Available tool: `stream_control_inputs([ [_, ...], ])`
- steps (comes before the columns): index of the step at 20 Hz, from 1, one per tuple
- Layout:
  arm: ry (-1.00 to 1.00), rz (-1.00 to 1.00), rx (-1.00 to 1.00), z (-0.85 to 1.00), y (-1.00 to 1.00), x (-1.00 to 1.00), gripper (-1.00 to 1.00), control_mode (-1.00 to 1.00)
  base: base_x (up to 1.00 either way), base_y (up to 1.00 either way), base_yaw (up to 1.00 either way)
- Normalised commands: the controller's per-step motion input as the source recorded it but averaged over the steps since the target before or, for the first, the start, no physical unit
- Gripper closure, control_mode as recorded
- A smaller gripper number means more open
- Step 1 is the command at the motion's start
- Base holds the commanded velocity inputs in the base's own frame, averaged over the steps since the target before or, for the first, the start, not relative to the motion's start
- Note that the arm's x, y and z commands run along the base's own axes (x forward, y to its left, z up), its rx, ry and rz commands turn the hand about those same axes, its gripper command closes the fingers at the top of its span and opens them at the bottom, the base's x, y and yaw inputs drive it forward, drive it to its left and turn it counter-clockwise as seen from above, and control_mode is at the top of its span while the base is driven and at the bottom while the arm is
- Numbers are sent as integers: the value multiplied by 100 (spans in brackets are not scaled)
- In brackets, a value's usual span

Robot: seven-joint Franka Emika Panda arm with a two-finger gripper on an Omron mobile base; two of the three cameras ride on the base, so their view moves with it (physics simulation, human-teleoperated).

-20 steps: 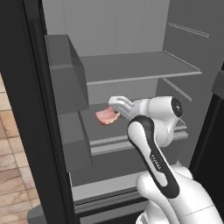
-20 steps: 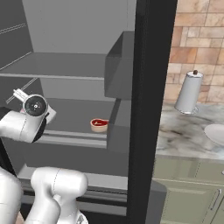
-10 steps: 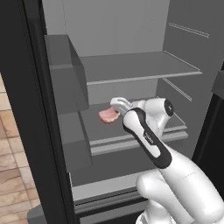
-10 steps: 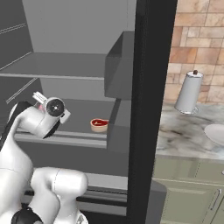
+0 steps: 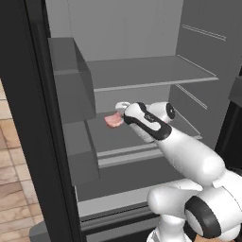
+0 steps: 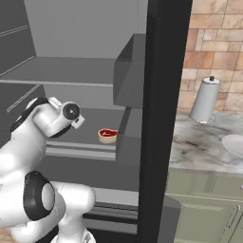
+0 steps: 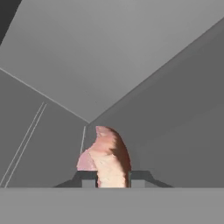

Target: Place the steak on the counter behind the older steak on the same shelf of the fridge to maintain FIFO order. Close the fridge door when finished.

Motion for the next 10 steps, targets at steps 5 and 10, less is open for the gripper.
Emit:
stream_control_inputs([
  [5,-2,0,0,-27,-2,32,100,-100,0,0,0],
  [10,-3,-1,0,-12,0,22,100,-100,0,0,0],
])
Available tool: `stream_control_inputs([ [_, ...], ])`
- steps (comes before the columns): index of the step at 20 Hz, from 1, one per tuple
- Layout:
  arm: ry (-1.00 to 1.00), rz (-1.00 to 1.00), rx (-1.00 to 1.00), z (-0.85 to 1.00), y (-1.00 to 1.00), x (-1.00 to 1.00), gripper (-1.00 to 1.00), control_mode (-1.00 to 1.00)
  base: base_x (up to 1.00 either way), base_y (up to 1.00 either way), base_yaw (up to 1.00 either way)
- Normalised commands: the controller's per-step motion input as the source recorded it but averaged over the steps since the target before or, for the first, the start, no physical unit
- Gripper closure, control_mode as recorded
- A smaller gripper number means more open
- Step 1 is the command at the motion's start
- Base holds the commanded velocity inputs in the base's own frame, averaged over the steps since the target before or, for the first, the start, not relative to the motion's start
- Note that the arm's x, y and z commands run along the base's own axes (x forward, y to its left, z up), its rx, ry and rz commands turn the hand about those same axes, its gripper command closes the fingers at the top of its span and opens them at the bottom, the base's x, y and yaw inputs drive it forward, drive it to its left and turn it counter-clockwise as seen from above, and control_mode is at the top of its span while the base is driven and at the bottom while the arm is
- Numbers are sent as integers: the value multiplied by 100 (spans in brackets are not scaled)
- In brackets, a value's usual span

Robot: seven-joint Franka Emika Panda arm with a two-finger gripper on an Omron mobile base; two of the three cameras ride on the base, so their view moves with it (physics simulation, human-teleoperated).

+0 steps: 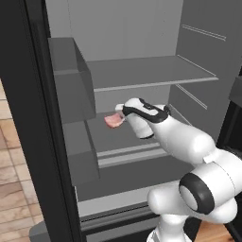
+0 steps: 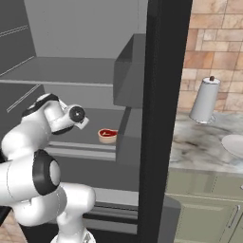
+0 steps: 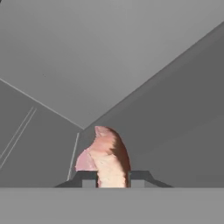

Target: Place the steak on the counter behind the older steak on the same shelf of the fridge to maintain FIFO order. Close the fridge door when finished.

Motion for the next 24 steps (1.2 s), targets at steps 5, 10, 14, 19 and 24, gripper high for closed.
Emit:
stream_control_inputs([
  [5,0,-2,0,-17,0,35,100,-100,0,0,0],
  [10,0,0,0,-9,0,42,100,-100,0,0,0],
  [14,0,0,-2,-11,1,46,100,-100,0,0,0],
  [19,0,-2,-4,-12,10,33,100,-100,0,0,0],
  [24,0,-2,-5,-16,13,12,100,-100,0,0,0],
])
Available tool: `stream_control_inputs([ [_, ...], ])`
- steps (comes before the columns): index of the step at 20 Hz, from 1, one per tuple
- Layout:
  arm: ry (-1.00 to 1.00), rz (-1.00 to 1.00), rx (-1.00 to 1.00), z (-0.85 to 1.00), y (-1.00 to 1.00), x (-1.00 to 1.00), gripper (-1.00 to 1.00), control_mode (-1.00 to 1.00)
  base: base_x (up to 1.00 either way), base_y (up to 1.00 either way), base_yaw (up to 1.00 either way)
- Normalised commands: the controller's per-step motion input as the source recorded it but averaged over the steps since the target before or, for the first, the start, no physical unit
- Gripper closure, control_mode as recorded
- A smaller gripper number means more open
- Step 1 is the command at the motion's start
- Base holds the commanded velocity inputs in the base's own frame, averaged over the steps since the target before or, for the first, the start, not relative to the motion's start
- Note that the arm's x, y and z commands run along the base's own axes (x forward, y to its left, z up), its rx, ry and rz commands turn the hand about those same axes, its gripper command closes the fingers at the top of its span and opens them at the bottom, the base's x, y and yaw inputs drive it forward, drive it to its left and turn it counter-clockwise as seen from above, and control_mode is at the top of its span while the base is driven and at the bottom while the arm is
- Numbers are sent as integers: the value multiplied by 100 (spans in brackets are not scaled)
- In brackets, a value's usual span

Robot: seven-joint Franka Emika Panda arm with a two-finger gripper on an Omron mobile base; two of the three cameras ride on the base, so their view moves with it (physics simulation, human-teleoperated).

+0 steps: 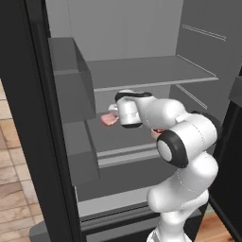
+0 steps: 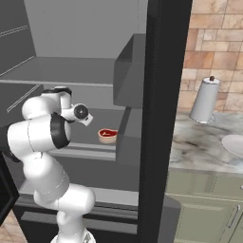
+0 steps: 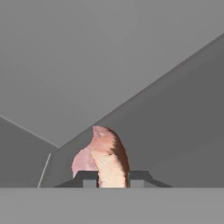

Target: Place the steak on the counter behind the older steak on the same shelf of the fridge to maintain FIFO order. Close the fridge door when finished.

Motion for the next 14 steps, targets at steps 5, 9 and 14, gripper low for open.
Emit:
stream_control_inputs([
  [5,0,-2,-5,-15,6,8,100,-100,0,0,0],
  [9,0,-4,-3,-3,0,28,100,-100,0,0,0],
  [14,0,-4,0,-5,0,43,100,-100,0,0,0],
])
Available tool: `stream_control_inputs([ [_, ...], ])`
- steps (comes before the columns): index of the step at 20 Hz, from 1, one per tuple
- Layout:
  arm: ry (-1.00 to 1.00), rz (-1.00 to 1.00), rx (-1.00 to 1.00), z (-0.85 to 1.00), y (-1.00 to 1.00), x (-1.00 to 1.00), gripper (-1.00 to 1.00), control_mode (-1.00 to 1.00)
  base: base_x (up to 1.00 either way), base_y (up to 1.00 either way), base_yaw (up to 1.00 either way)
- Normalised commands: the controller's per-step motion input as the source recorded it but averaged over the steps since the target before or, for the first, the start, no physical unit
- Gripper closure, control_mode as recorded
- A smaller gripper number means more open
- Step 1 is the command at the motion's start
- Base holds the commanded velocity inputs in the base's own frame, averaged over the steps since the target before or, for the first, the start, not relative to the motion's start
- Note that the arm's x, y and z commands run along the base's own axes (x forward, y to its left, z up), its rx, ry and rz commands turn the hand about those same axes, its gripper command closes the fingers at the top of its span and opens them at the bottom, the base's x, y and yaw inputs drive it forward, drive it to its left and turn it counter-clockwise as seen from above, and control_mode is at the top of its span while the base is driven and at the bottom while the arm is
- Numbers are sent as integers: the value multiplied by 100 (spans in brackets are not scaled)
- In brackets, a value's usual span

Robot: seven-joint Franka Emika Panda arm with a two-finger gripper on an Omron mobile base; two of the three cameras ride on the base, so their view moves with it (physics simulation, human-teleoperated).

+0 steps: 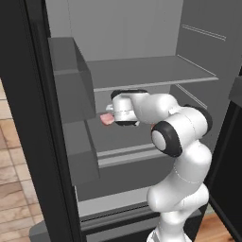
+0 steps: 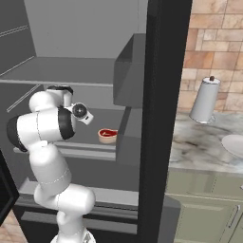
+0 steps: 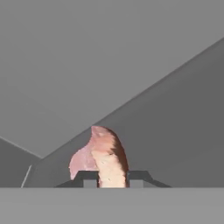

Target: Place the steak on the counter behind the older steak on the same shelf of the fridge to maintain FIFO order. Close the fridge door when finished.

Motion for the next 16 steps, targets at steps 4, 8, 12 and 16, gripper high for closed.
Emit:
stream_control_inputs([
  [4,-1,-3,-1,-28,1,22,100,-100,0,0,0],
  [8,-6,0,-3,-25,4,0,-100,-100,0,0,0],
  [12,-6,-1,0,-1,0,-28,-100,-100,0,0,0],
  [16,0,-1,0,0,0,-63,-100,-100,0,0,0],
])
